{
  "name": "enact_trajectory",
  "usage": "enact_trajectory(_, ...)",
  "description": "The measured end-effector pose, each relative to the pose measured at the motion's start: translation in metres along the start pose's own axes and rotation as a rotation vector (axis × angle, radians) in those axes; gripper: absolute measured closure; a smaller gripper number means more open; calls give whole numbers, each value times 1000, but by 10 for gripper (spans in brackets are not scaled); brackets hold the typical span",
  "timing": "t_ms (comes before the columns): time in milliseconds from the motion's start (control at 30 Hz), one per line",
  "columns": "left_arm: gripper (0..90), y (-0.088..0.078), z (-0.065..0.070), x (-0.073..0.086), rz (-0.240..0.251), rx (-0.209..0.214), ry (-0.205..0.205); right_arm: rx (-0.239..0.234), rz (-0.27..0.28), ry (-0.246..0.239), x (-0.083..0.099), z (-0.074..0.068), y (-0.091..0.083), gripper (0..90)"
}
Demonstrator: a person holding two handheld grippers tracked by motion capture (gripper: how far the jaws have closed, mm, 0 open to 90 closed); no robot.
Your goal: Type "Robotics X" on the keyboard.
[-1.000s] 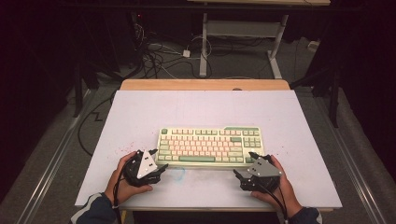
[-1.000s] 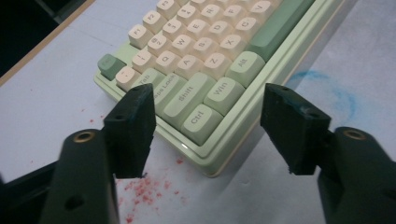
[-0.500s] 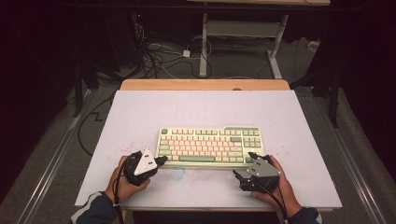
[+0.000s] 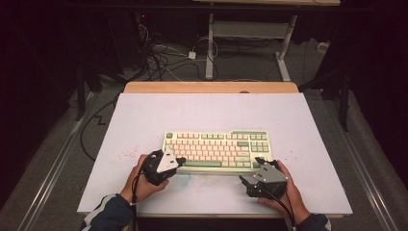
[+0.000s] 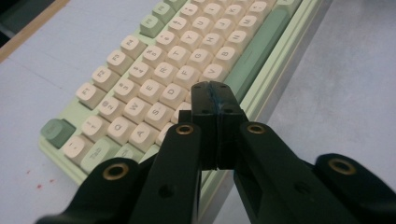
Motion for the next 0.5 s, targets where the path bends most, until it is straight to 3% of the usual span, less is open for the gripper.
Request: enact_trajectory(500,863,31,8,-5,-32,10,20,-6,-6,0,1,-1,1,210)
Point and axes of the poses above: each handheld gripper's, and its own axes: y roughly forward along the jaws, x roughly out of its underside, z roughly to its right, the point moved 7 cm from there along y, roughly forward along the jaws, and after that the axes turned 8 degrees about x, right-handed, at the moved point
